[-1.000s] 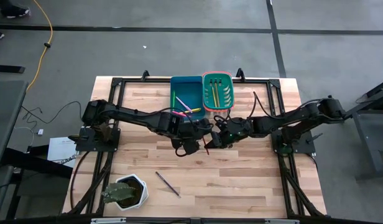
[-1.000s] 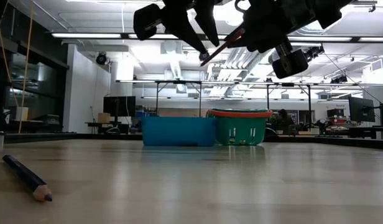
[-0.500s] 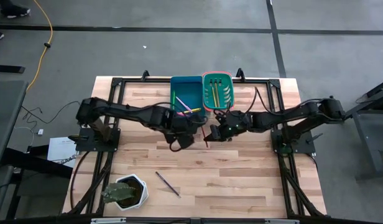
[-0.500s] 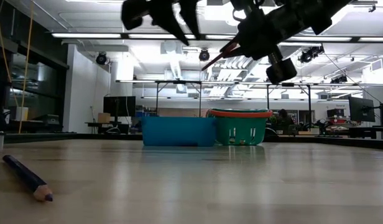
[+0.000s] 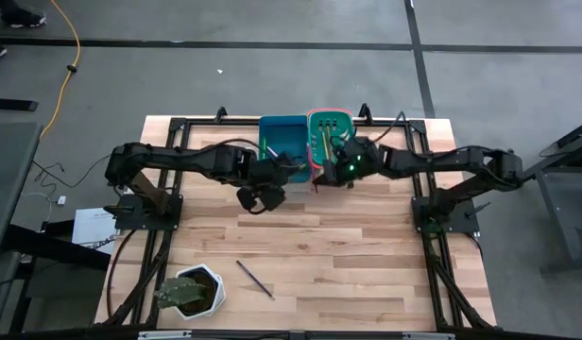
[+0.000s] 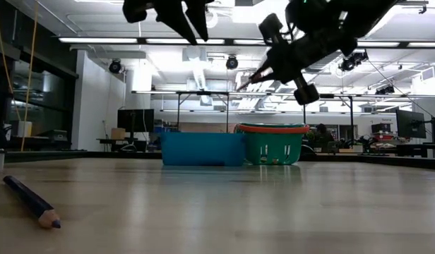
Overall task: Sort pens & pencils
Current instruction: Put the red pencil into the green bin
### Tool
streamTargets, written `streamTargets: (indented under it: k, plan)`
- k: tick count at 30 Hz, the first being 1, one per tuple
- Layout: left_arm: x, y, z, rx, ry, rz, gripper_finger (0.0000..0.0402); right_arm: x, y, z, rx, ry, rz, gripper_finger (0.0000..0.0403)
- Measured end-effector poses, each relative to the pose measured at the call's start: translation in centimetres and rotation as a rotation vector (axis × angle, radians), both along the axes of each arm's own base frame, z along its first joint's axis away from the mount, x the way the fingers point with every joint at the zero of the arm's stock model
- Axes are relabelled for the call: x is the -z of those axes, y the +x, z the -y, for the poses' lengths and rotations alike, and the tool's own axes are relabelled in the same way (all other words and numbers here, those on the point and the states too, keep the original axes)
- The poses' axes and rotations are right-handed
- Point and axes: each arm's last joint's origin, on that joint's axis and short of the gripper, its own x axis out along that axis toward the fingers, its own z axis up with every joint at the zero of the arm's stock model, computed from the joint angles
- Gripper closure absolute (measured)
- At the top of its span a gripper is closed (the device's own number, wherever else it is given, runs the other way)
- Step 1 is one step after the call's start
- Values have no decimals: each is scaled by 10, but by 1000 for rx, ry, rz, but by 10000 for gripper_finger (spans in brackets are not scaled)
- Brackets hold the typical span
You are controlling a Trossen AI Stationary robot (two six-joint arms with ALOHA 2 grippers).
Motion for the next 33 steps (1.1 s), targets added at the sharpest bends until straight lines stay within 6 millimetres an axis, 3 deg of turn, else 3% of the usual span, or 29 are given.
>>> streamTargets:
  k: [9,16,28,33]
  plan:
    - [1,-6,-6,-91,-54,-26,307,10,-29,57,71,32,-84,398]
    - [1,-6,-5,-92,-78,-15,307,11,-50,88,141,51,-83,398]
    - [0,-3,-4,-80,-104,12,316,24,-52,104,143,80,-85,397]
    - [0,-3,-4,-74,-117,12,316,27,-47,110,156,58,-53,372]
